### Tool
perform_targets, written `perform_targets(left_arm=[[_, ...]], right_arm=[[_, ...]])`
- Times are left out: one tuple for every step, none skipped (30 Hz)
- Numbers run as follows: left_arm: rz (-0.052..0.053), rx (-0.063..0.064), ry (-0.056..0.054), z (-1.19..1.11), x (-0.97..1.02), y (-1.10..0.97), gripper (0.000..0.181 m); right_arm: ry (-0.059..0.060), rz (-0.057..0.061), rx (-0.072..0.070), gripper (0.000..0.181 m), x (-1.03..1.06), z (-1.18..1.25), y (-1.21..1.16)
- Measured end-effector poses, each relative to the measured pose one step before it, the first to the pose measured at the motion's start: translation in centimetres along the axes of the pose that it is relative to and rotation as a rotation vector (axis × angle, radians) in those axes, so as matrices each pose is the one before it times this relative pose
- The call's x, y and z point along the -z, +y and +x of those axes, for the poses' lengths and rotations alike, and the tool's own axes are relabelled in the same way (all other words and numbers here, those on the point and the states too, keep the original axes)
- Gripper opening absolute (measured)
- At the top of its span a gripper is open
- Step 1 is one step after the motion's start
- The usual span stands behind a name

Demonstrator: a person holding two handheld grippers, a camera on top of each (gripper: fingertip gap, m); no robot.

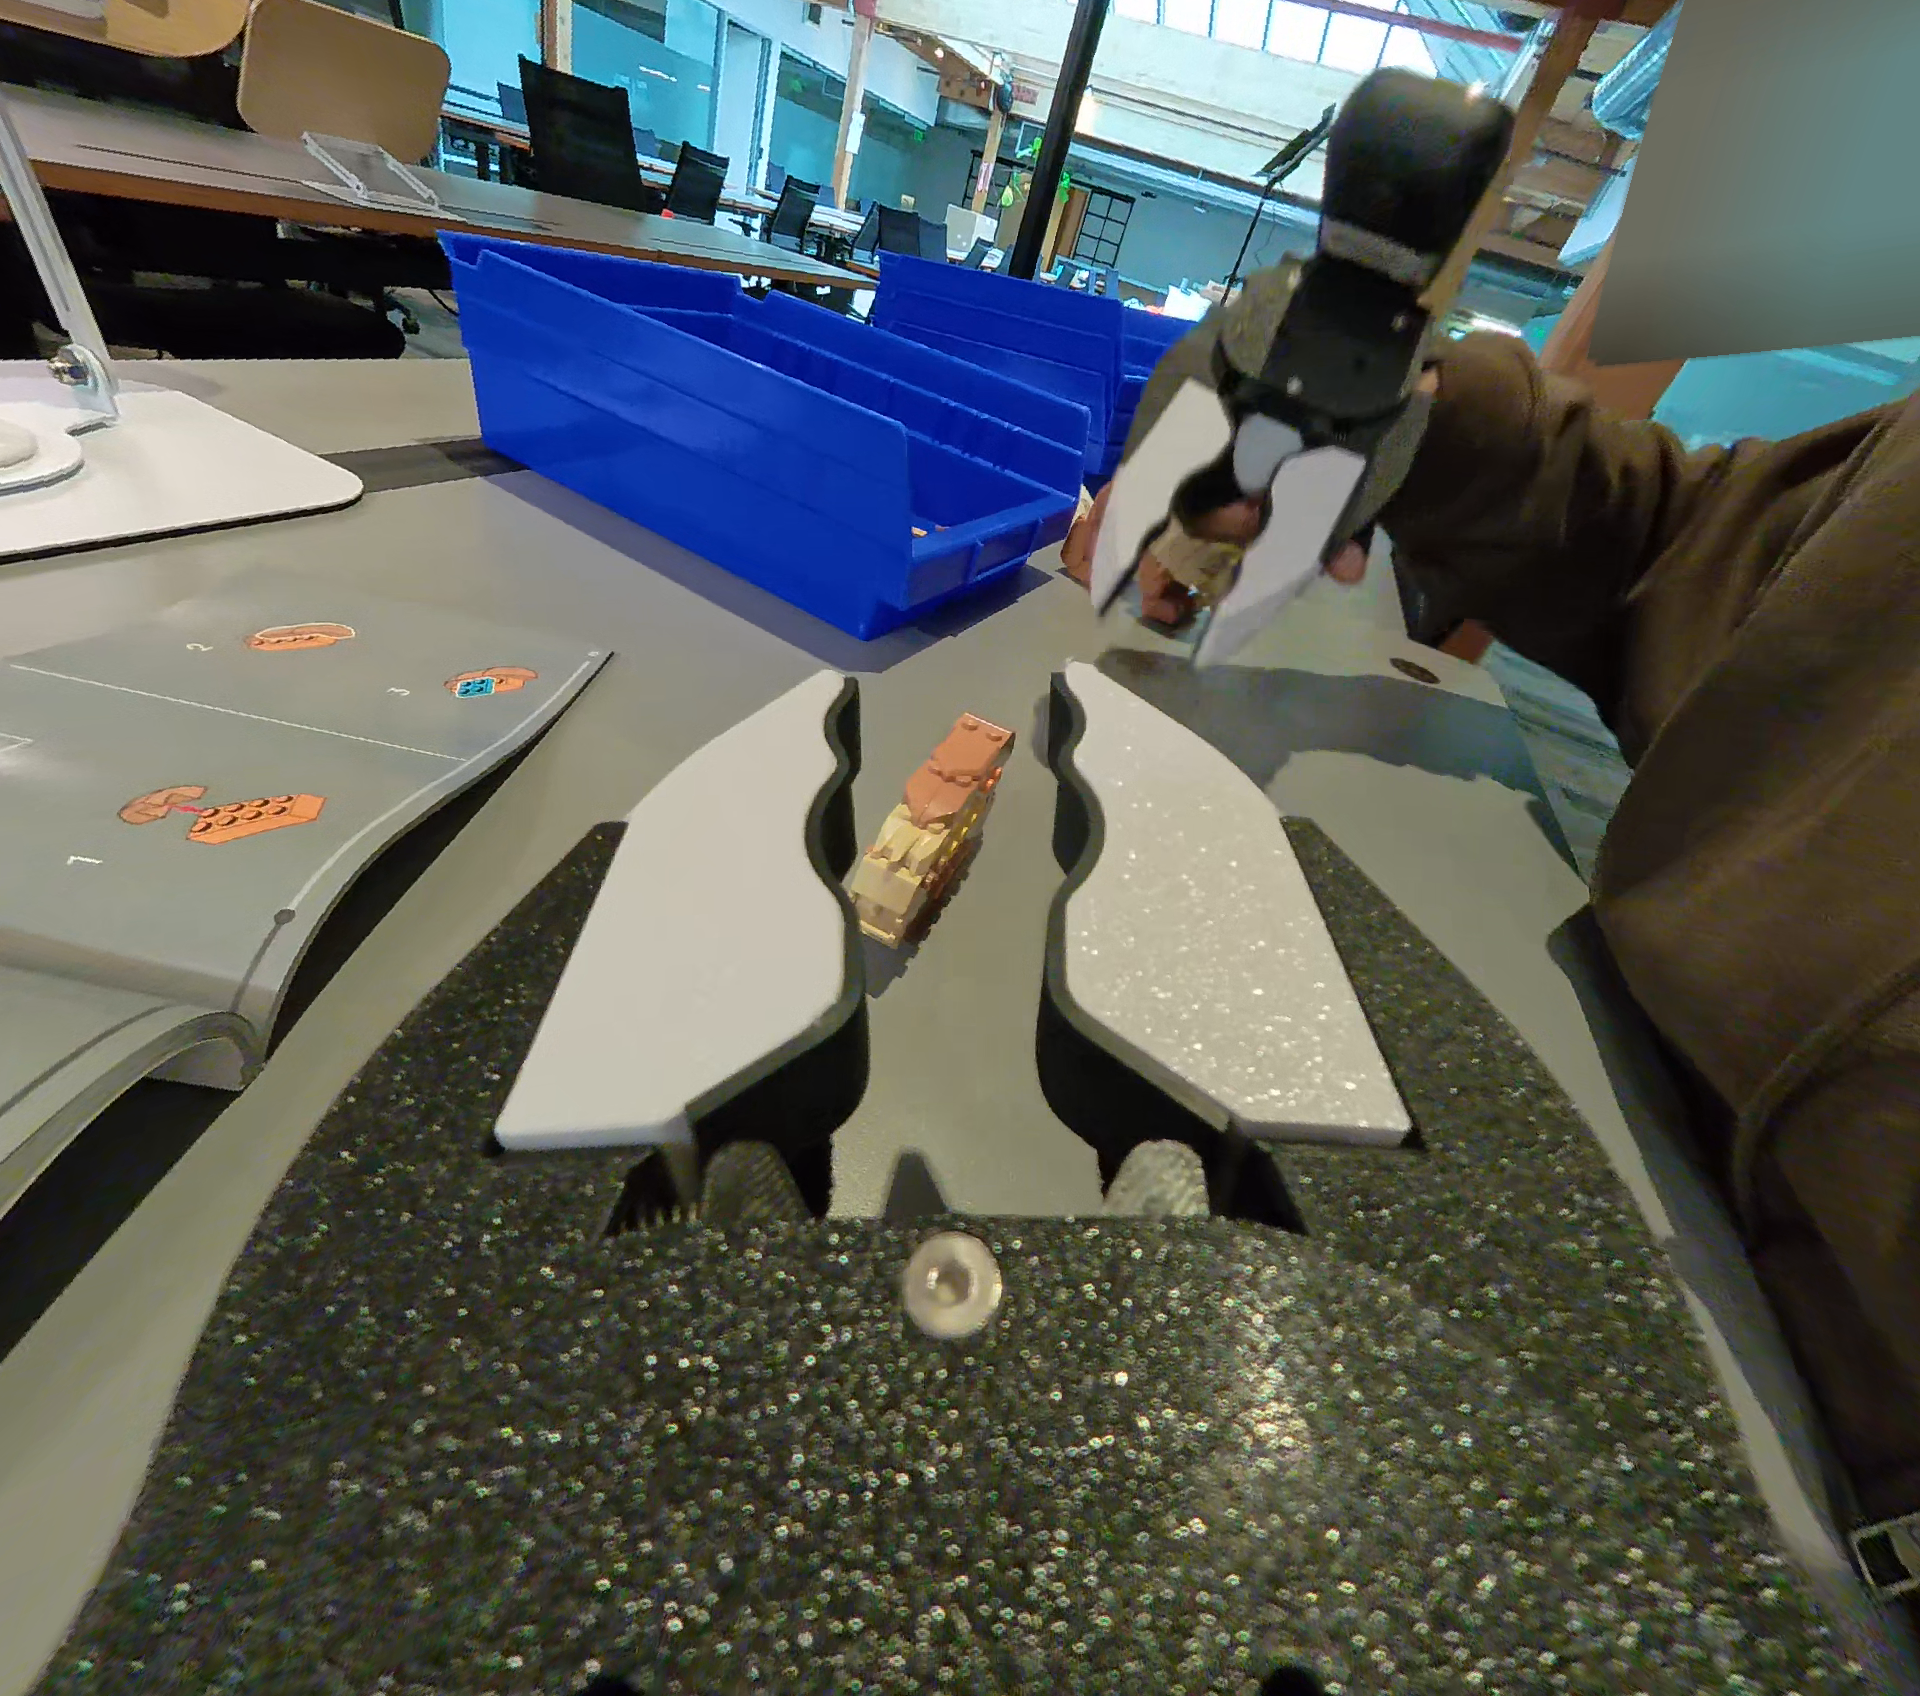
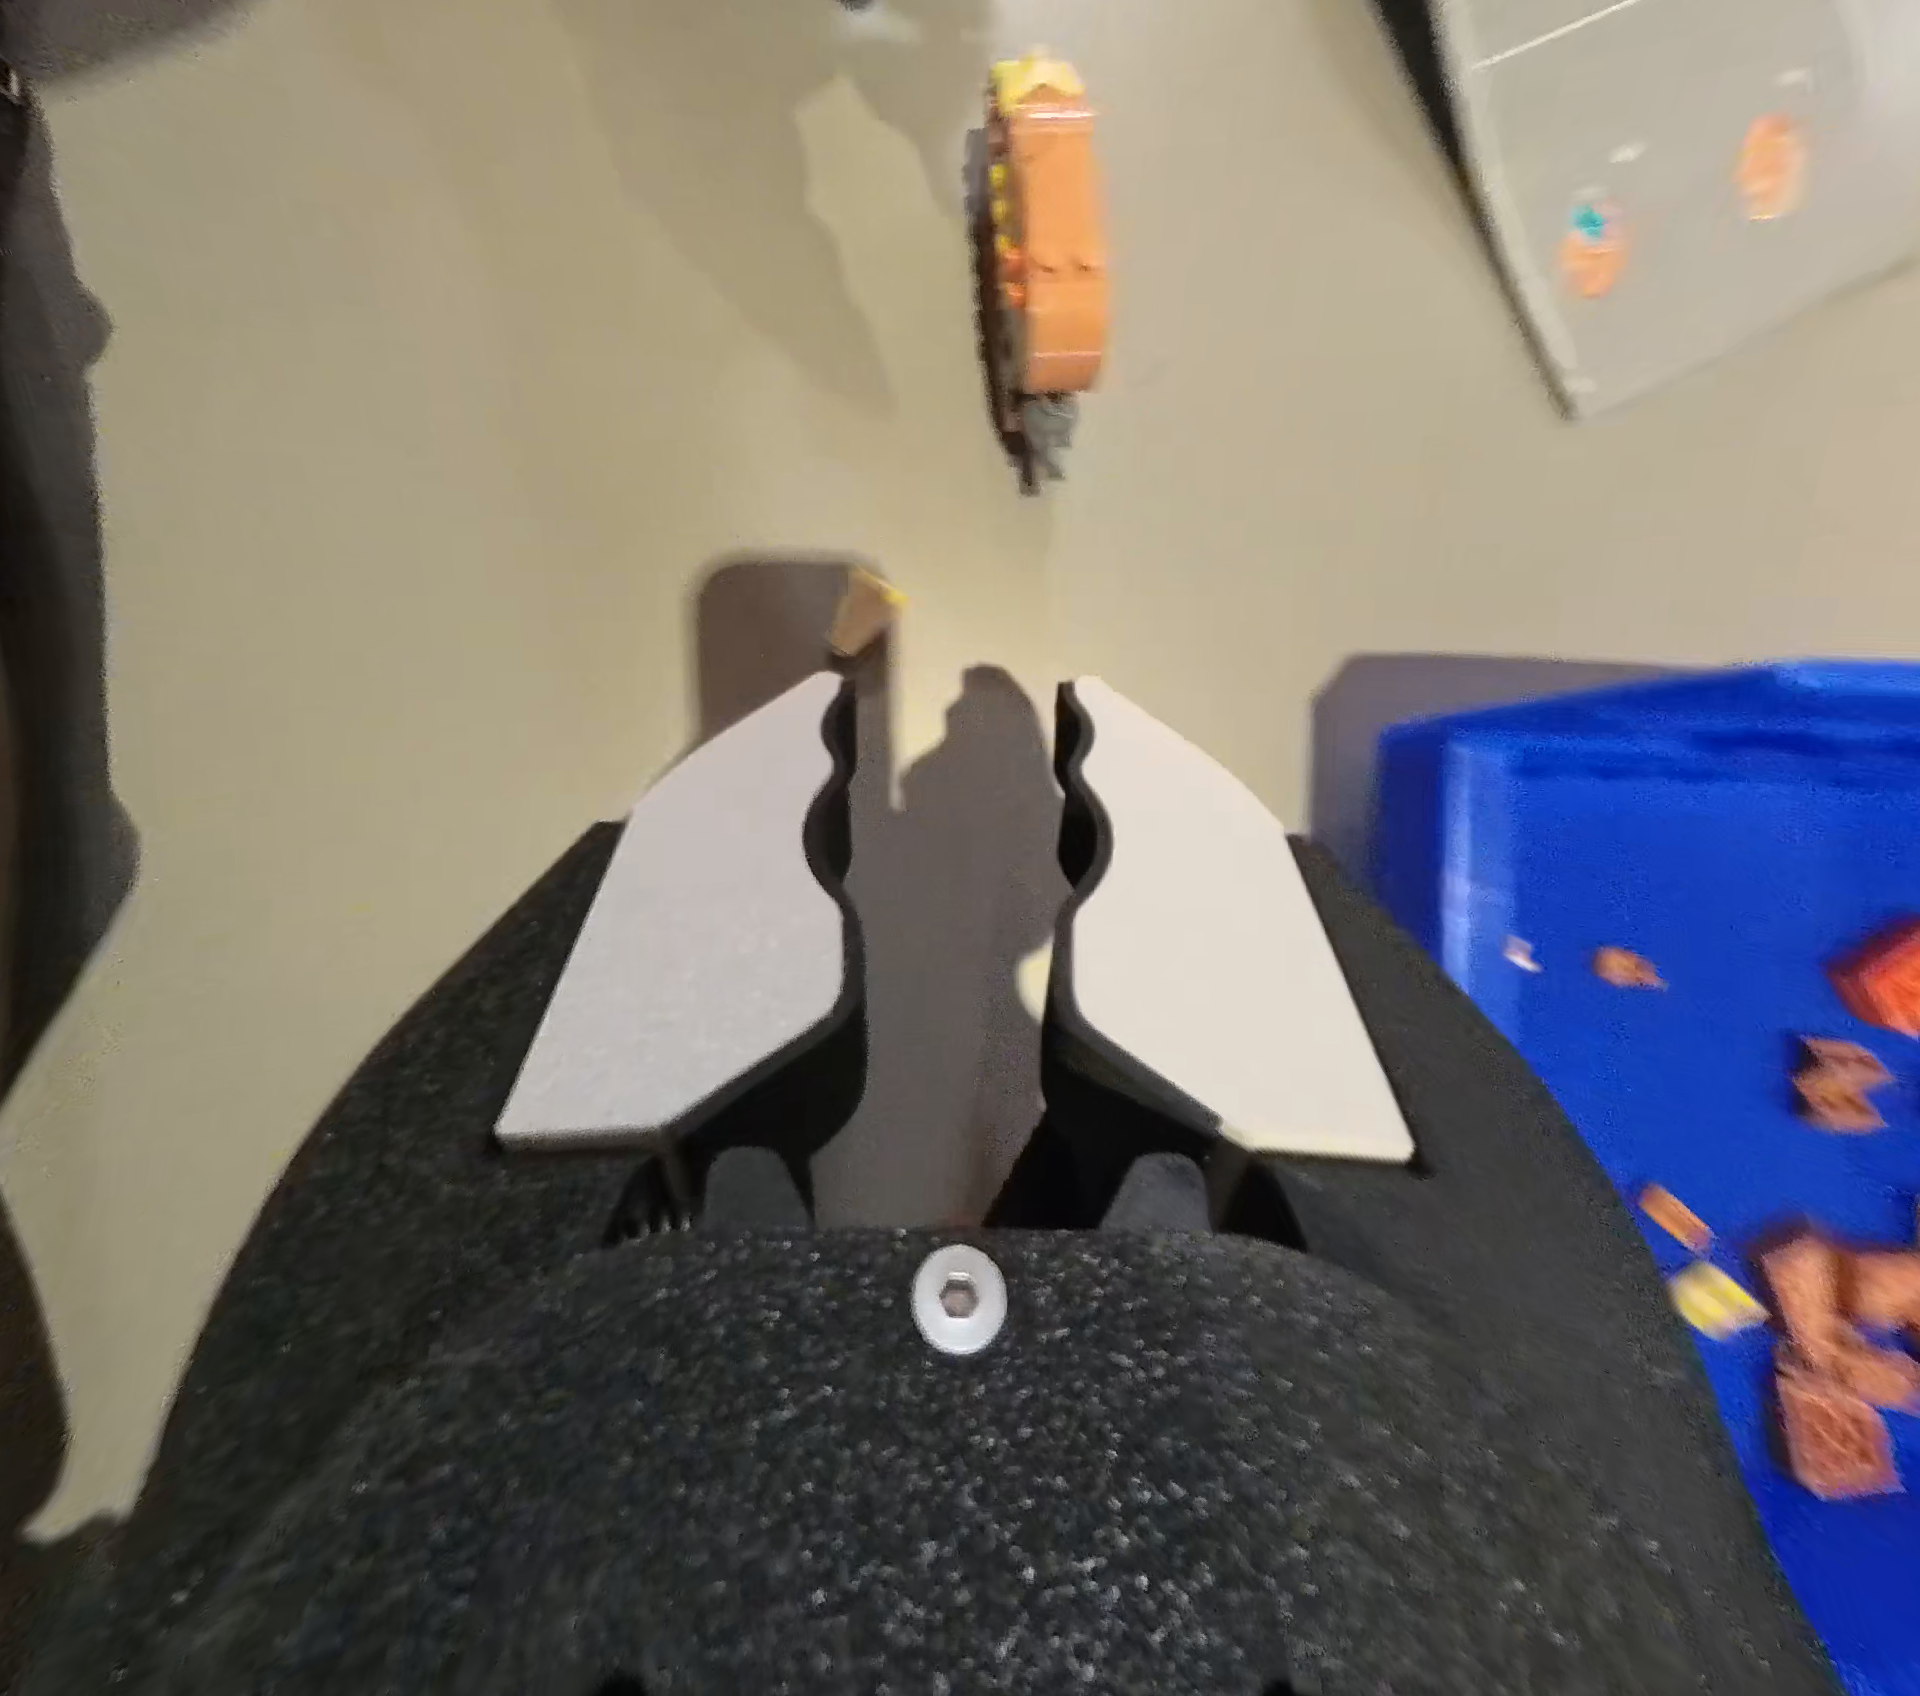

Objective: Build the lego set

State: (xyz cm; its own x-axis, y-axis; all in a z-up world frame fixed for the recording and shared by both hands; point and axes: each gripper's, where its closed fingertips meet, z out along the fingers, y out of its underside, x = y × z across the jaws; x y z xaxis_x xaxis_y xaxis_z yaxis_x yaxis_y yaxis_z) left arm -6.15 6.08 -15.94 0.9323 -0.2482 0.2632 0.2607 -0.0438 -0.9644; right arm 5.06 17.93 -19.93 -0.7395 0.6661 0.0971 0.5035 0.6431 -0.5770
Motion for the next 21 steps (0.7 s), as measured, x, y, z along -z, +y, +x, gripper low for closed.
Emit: perform_targets(left_arm=[[-0.0001, 0.0020, 0.0003, -0.024, 0.002, 0.001, 0.035], [0.0013, 0.0013, 0.0004, -0.004, -0.004, -0.022, 0.035], [0.0018, 0.0009, 0.0003, -0.015, 0.014, -0.021, 0.035], [0.0009, 0.0018, 0.0004, -0.025, -0.006, -0.013, 0.035], [0.0007, 0.0022, 0.0007, -0.017, -0.004, -0.010, 0.035], [0.0015, 0.0019, 0.0008, -0.028, -0.007, -0.023, 0.035], [0.0015, 0.0022, -0.0002, -0.036, 0.002, -0.023, 0.035], [0.0002, 0.0029, -0.0002, -0.037, -0.008, -0.007, 0.035], [0.0000, 0.0022, 0.0006, -0.010, -0.002, 0.001, 0.035], [0.0001, 0.0009, 0.0004, -0.012, -0.005, 0.003, 0.035], [-0.0001, 0.0000, 0.0004, 0.005, 0.001, 0.001, 0.035], [-0.0003, -0.0001, 0.0002, 0.009, -0.010, 0.006, 0.035], [-0.0002, 0.0003, 0.0004, -0.002, 0.004, 0.000, 0.035], [0.0003, 0.0006, 0.0002, -0.002, 0.000, -0.007, 0.035], [0.0011, 0.0008, 0.0000, -0.011, 0.017, -0.010, 0.035], [0.0013, 0.0012, 0.0000, -0.017, 0.008, -0.025, 0.035], [0.0016, 0.0011, -0.0001, -0.017, 0.025, -0.019, 0.035], [0.0017, 0.0008, 0.0001, -0.004, 0.022, -0.026, 0.035], [0.0011, 0.0005, 0.0004, 0.004, 0.014, -0.017, 0.035], [0.0007, -0.0002, 0.0004, -0.003, 0.007, -0.012, 0.035], [0.0000, -0.0007, 0.0001, 0.017, 0.005, 0.006, 0.035]], right_arm=[[0.0249, -0.0039, 0.0044, 0.037, 1.145, 1.008, 0.181], [0.0273, -0.0106, 0.0058, 0.037, 1.092, 1.121, 0.320], [0.0295, -0.0195, 0.0084, 0.037, 0.985, 1.218, 0.486], [0.0301, -0.0290, 0.0116, 0.037, 0.867, 1.301, 0.671], [0.0296, -0.0362, 0.0139, 0.037, 0.743, 1.408, 0.824], [0.0301, -0.0433, 0.0156, 0.036, 0.610, 1.534, 1.005], [0.0311, -0.0544, 0.0172, 0.035, 0.443, 1.679, 1.216], [0.0296, -0.0663, 0.0187, 0.035, 0.239, 1.781, 1.445], [0.0190, -0.0724, 0.0207, 0.035, -0.007, 1.664, 1.554], [0.0057, -0.0734, 0.0232, 0.034, -0.245, 1.443, 1.543], [-0.0056, -0.0703, 0.0216, 0.034, -0.440, 1.214, 1.425], [-0.0171, -0.0624, 0.0178, 0.034, -0.585, 0.942, 1.176], [-0.0257, -0.0527, 0.0148, 0.033, -0.687, 0.692, 0.869], [-0.0348, -0.0448, 0.0119, 0.032, -0.735, 0.414, 0.567], [-0.0332, -0.0379, 0.0136, 0.030, -0.799, 0.289, 0.331], [-0.0295, -0.0344, 0.0144, 0.029, -0.889, 0.200, 0.182], [-0.0321, -0.0321, 0.0102, 0.028, -0.949, 0.075, 0.107], [-0.0250, -0.0227, 0.0050, 0.027, -0.951, 0.090, -0.039], [-0.0191, -0.0134, -0.0028, 0.027, -0.902, 0.127, -0.153], [-0.0237, -0.0081, -0.0100, 0.027, -0.839, -0.008, -0.178], [-0.0256, -0.0075, -0.0173, 0.026, -0.759, -0.098, -0.124]])
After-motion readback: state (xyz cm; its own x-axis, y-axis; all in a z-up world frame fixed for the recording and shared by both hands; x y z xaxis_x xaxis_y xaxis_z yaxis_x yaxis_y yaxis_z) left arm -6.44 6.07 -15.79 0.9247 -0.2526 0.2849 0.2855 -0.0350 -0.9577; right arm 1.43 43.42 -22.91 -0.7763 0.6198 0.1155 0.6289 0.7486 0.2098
